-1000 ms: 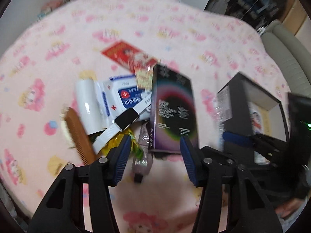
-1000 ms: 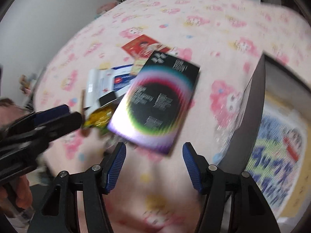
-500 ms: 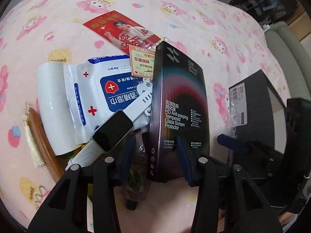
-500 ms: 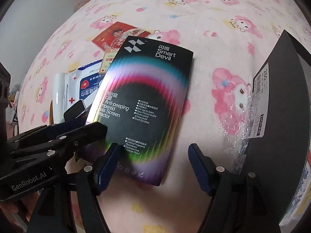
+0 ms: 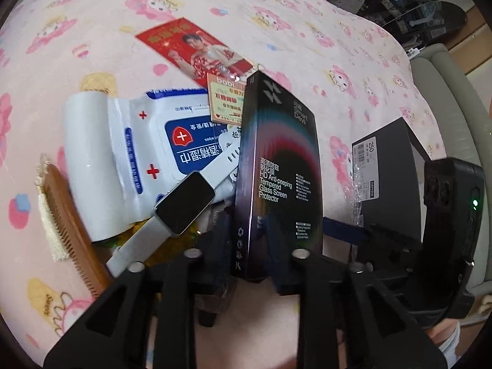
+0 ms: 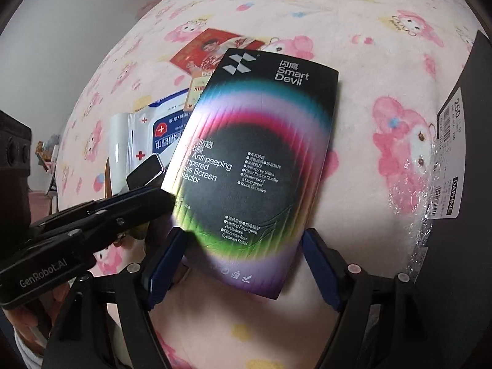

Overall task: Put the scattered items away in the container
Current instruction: 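Reach the right tool to the black Smart Devil box and grasp it, then lift the Smart Devil box and lower it into the black box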

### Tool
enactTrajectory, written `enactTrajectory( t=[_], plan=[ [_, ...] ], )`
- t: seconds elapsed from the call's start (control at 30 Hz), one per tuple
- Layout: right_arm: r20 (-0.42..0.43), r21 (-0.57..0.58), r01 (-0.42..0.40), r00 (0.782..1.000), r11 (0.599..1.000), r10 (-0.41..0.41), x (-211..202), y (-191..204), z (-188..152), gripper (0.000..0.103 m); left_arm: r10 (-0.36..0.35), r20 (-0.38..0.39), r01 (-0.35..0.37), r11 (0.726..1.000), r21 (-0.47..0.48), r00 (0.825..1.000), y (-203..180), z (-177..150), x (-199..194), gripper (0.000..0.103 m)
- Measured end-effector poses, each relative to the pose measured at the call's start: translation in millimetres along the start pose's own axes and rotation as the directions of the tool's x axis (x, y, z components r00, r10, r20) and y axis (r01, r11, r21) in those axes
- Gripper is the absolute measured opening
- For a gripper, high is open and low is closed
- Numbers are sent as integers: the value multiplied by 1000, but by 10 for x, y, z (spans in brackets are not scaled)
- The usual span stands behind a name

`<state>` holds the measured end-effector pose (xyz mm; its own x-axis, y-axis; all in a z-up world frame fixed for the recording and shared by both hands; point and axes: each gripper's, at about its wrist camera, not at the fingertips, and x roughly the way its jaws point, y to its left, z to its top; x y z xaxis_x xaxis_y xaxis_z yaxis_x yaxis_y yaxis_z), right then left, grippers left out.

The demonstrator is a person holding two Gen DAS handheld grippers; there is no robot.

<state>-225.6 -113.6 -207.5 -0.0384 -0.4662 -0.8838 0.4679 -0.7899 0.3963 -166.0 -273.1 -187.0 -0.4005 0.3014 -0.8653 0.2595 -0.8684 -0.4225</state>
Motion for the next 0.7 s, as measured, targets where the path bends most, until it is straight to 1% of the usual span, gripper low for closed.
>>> enactTrajectory(
  t=[0.03, 0.1, 0.13, 0.23, 0.33, 0.5, 0.6, 0.7],
  plan=[
    [1, 1, -1, 1000, 1000, 1, 2, -2, 1, 76, -11, -7, 11, 1000, -4, 1000, 1, 13, 53, 38],
    [-3, -2, -4, 1000, 1000, 4, 6, 1, 2, 76, -50, -27, 49, 998, -25, 998, 12, 23, 150, 41],
    [-2, -8, -3, 1000, 1000, 3, 3, 10, -4, 76, -62, -34, 61, 998, -32, 997, 11, 21, 180, 46],
    [6, -33, -3, 1000, 999, 3, -30, 58, -20, 75, -47, -29, 47, 999, -19, 998, -40, -10, 139, 46],
    [28, -55, -22, 999, 998, 23, -144, 110, -68, 72, -40, 3, 40, 999, -2, 999, -85, -55, -78, 46],
    [108, -122, -56, 992, 991, 70, -624, 368, -151, 68, -39, 111, 33, 998, 49, 993, -292, -152, -668, 45],
    [169, -146, -87, 979, 985, 112, -997, 427, -238, 66, -42, 167, 26, 995, 98, 985, -550, -238, -995, 44],
    [224, -158, -90, 966, 983, 125, -1394, 347, -380, 66, -58, 203, 27, 988, 155, 977, -908, -329, -1187, 43]
  ],
)
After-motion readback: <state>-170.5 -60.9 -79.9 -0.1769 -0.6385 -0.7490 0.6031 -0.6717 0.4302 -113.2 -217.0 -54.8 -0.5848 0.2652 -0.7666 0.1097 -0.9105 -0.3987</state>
